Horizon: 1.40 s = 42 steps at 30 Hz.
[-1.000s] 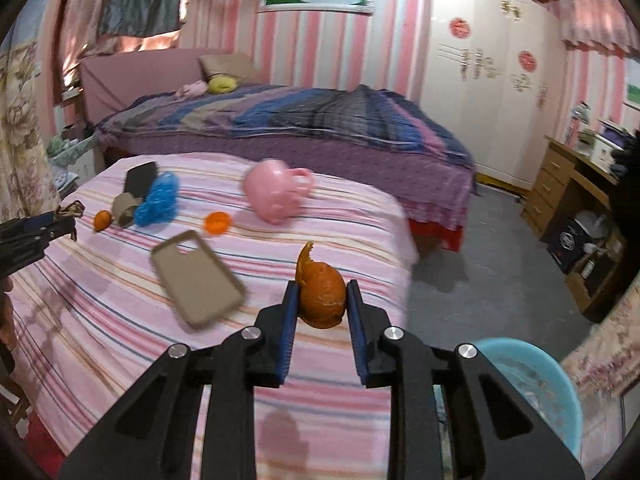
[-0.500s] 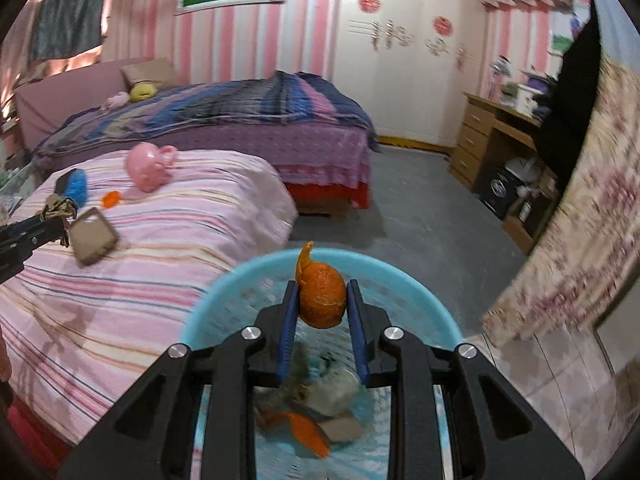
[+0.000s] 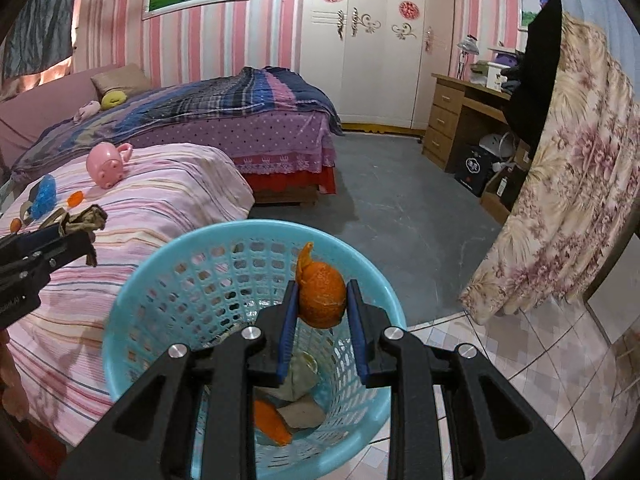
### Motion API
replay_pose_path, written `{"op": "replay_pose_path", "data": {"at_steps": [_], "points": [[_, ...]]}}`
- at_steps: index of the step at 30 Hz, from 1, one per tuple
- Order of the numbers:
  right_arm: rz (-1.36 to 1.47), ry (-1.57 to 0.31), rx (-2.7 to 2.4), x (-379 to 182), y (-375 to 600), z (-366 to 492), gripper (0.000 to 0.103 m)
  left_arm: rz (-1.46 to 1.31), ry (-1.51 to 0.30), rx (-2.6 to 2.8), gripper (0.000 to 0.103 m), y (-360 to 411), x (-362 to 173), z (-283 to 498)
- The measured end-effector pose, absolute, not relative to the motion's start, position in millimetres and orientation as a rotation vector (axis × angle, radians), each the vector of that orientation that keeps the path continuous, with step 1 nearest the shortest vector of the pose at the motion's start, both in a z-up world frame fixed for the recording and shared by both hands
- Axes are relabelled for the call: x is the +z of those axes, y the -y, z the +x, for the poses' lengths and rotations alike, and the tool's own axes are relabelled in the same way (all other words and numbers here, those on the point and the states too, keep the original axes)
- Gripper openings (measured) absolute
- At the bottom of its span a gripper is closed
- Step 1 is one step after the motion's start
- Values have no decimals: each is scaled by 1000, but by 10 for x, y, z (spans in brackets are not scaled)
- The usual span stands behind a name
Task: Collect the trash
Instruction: 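Carry the peel and paper bag over the blue basket and open both tools, then move both open tools back over the bed toward the mandarin and lid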
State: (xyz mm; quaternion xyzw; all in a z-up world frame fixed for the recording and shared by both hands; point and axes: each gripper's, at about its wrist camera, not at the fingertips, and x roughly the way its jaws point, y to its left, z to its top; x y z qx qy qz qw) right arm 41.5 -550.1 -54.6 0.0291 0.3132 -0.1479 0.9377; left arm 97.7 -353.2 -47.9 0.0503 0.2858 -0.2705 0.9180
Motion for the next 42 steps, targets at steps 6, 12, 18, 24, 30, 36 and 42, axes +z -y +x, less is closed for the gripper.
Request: {"op": "replay_pose_path", "data": {"at_steps": [6, 12, 18, 24, 30, 36, 42], "points": [[81, -641, -321, -608, 5579, 373, 25, 147, -556, -583, 50, 3794, -521, 896], [92, -632, -337, -628, 5662, 342, 25, 152, -567, -594, 53, 3921, -617, 918], [85, -629, -344, -642, 5672, 355, 25, 186, -533, -526, 89, 3843, -655, 907], [102, -615, -348, -643, 5670, 391, 25, 186, -538, -485, 92, 3671, -664, 976], [91, -609, -344, -644, 5617, 479, 25, 170, -553, -464, 93, 3490, -690, 1038], [60, -569, -367, -558, 5514, 528, 80, 146, -559, -436, 94, 3296, -685, 1096], [80, -575, -377, -518, 5448, 545, 90, 121, -551, -420, 94, 3101, -611, 1080]]}}
